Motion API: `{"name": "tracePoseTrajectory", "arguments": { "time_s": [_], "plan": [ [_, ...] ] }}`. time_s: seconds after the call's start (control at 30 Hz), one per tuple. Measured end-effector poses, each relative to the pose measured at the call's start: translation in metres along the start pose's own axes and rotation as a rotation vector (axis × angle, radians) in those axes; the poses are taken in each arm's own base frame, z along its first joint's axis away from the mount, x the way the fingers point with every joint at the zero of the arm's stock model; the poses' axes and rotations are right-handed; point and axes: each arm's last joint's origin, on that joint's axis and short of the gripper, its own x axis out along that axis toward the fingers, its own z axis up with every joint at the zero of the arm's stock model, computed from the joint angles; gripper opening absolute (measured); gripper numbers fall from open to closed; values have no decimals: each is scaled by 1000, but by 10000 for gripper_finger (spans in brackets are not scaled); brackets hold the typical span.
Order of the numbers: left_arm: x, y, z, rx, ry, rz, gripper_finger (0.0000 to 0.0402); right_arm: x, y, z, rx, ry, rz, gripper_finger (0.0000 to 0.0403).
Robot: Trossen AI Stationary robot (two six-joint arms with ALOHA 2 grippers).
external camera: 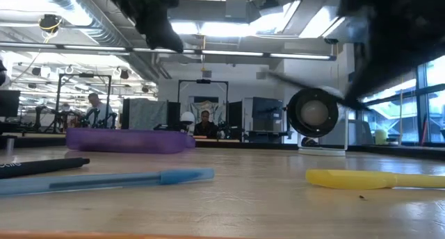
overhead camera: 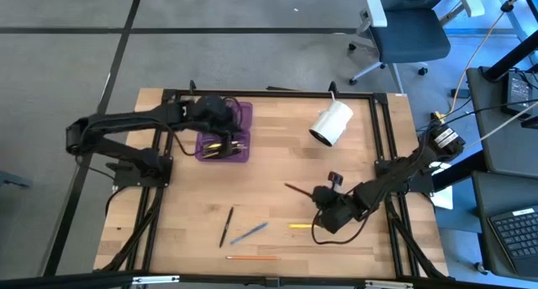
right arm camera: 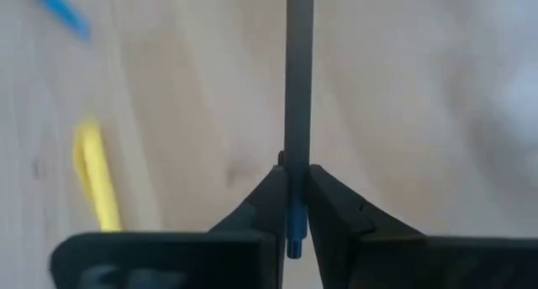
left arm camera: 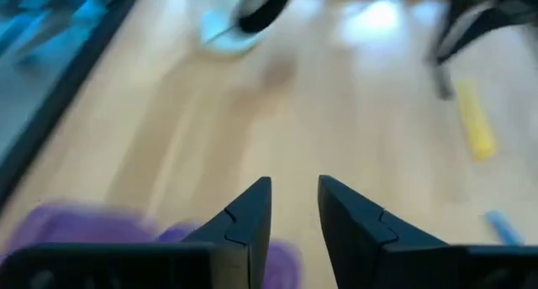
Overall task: Pick & place school supplies into a supply box
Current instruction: Put the black pen into the purple box organizer
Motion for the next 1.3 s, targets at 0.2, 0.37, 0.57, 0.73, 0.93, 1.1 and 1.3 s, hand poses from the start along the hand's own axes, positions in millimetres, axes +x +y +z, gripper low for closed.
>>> {"name": "tracePoseTrajectory", "arguments": {
  "time_s": [0.2,0.37,0.57,0.73,0.93,1.1,1.3],
  "plan": [
    [23,-1,-35,5,-300,-149,97,-21,-10,21,23,-257,-97,41],
    [42,-11,-65,40,-624,-292,96,-22,-13,43,7,-383,-115,42],
    [60,-25,-75,61,-711,-368,105,-10,-20,76,-30,-492,-63,41],
    [71,-41,-69,119,-751,-433,128,2,-30,98,-35,-574,-40,41],
    [75,-46,-59,116,-788,-429,153,9,-37,113,-45,-650,39,41],
    [74,-46,-49,128,-824,-412,156,14,-40,119,-47,-677,77,41],
    [73,-47,-41,158,-851,-403,143,26,-44,120,-36,-653,93,41]
  ]
}}
